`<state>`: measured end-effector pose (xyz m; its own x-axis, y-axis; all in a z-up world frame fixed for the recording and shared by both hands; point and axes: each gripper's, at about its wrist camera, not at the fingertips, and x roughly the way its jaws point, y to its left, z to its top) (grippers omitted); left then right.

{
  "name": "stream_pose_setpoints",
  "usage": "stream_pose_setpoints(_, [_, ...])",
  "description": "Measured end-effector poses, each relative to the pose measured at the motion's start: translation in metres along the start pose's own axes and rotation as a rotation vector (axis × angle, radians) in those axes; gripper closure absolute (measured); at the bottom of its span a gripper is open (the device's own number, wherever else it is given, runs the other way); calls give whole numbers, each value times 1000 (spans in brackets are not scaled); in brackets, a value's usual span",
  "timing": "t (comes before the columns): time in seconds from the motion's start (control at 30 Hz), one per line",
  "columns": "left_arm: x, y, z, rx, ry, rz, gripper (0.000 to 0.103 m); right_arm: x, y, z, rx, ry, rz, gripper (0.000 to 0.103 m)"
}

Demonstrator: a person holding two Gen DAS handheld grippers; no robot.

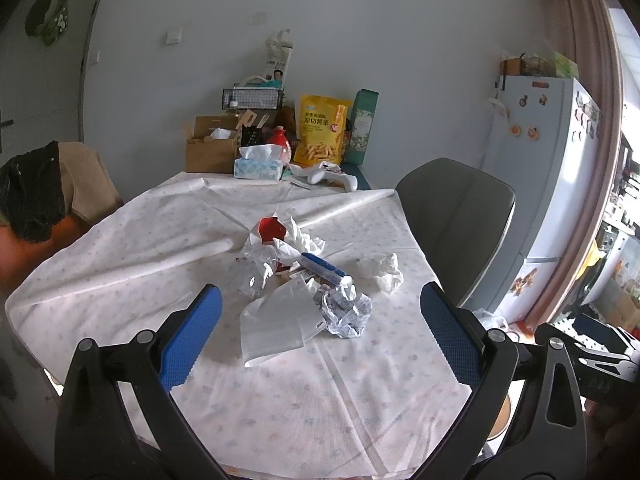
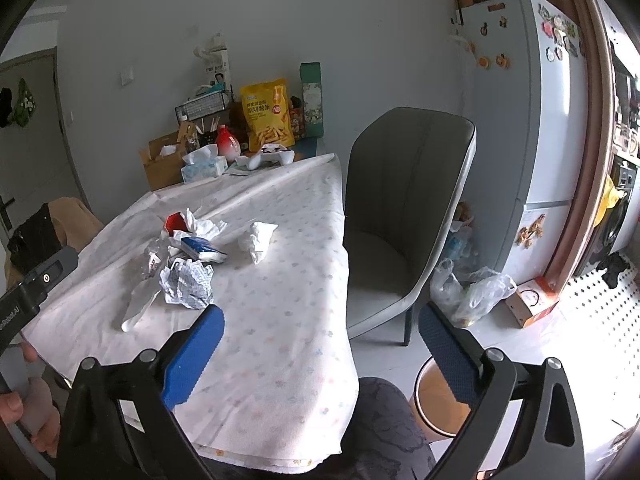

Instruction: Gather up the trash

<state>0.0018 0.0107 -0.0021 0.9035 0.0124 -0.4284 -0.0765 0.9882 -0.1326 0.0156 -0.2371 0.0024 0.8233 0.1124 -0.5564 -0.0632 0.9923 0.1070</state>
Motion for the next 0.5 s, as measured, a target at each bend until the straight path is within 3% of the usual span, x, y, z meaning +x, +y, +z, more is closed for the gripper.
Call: stream_pose_setpoints(0.5, [6, 4, -7, -10, 17, -20, 5, 4, -1, -3, 20, 12, 19, 8])
